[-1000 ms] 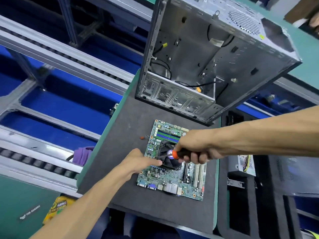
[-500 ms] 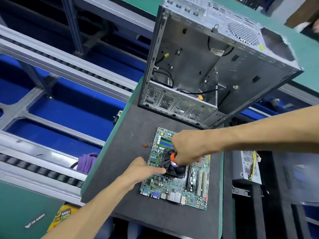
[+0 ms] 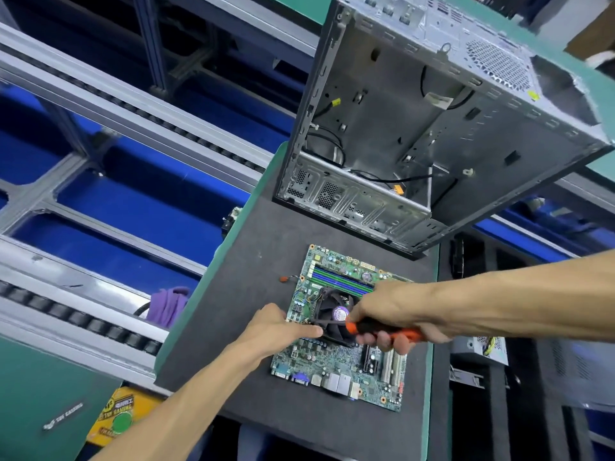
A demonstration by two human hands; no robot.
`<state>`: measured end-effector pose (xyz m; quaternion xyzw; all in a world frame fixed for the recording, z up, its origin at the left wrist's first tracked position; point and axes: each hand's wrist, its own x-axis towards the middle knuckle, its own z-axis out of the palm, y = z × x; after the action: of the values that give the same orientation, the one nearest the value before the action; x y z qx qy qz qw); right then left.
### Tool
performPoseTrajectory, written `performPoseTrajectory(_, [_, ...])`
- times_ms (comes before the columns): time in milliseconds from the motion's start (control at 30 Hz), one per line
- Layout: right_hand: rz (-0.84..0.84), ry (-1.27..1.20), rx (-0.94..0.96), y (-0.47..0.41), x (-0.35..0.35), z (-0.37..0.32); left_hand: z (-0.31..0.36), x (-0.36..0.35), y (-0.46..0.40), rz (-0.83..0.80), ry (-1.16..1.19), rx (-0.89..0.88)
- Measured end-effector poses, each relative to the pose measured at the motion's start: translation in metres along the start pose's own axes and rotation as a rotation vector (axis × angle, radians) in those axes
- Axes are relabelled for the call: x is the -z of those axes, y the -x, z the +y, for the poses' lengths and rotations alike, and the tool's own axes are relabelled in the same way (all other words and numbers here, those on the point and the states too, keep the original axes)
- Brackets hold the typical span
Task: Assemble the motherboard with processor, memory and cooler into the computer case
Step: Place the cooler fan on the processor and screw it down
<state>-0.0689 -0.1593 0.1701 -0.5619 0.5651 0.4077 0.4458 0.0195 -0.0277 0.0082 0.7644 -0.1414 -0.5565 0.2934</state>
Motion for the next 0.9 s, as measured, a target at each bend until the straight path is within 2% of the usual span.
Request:
performPoseTrajectory(100, [-0.161, -0.264, -0.175, -0.003, 0.007, -0.002, 0.001, 0.001, 0.0, -0.013, -0.012, 0.004])
performPoseTrajectory(167, [-0.22, -0.326, -0.217, -0.003, 0.012, -0.004, 0.004, 0.003, 0.001, -0.023, -0.032, 0.015])
performPoseTrajectory(400, [-0.236, -0.132, -0.226, 0.001, 0.022, -0.014, 0.009, 0.007, -0.001, -0.03, -0.128, 0.052])
performPoseTrajectory(500, [-0.2, 0.026, -0.156, 0.004, 0.023, -0.018, 0.012, 0.007, -0.002, -0.006, -0.121, 0.06])
performPoseTrajectory(600, [-0.036, 0.273, 0.03, 0.007, 0.025, -0.021, 0.01, 0.007, -0.001, 0.002, -0.105, 0.048])
performPoseTrajectory(633, [0.043, 0.44, 0.137, 0.01, 0.023, -0.021, 0.01, 0.007, -0.001, 0.001, -0.102, 0.044])
performPoseTrajectory(733, [0.374, 1.25, 0.48, 0.023, 0.009, -0.019, 0.007, 0.006, -0.001, 0.002, -0.104, 0.037])
performPoseTrajectory(767, [0.415, 1.427, 0.572, 0.026, 0.004, -0.017, 0.007, 0.006, -0.001, 0.004, -0.114, 0.031])
performPoseTrajectory(833, [0.376, 1.5, 0.643, 0.024, 0.0, -0.01, 0.006, 0.005, -0.002, 0.01, -0.132, 0.024])
performPoseTrajectory(900, [0.333, 1.317, 0.531, 0.019, -0.001, -0.008, 0.006, 0.006, -0.004, 0.002, -0.135, 0.022])
